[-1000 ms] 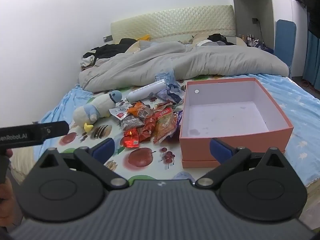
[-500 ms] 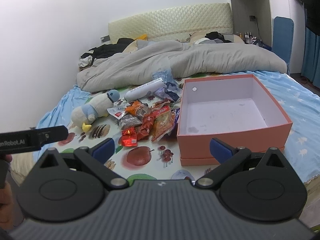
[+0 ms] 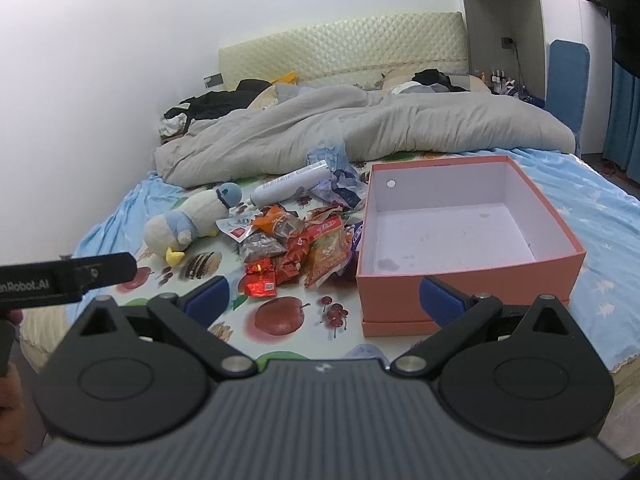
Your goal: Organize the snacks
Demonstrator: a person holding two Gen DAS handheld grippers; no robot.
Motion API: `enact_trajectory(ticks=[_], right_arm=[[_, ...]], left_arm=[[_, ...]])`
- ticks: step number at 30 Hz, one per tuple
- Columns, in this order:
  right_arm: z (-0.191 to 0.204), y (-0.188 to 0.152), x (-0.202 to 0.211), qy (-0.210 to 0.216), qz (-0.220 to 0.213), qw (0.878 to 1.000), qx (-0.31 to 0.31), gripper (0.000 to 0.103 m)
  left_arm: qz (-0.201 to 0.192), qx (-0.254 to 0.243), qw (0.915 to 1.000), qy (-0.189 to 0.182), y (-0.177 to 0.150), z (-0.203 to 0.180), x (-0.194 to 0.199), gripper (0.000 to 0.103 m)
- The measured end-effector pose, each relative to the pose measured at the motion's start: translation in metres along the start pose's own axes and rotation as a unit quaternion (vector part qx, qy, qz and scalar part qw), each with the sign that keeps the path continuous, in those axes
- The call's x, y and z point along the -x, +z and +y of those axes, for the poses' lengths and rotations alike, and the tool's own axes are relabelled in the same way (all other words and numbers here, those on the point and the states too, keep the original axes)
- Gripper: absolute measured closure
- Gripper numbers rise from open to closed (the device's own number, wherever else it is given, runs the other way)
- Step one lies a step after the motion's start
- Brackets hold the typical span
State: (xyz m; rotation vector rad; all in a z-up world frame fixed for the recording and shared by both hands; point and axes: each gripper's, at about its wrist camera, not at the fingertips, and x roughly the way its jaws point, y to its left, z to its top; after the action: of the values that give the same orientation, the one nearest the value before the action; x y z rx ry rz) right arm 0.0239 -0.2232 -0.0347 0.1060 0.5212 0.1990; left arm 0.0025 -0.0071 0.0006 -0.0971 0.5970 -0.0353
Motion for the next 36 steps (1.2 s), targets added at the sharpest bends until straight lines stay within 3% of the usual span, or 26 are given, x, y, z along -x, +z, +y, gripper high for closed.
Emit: enact_trajectory(ticks=[36], right_arm=[[0.0027,-0.0027,-0.0052,0.006,0.014,1.0,0.017,0.0]], left_arm=[[0.004,-0.003,1.0,0.004,-0.0021,-0.001,-0.0042,0.0]])
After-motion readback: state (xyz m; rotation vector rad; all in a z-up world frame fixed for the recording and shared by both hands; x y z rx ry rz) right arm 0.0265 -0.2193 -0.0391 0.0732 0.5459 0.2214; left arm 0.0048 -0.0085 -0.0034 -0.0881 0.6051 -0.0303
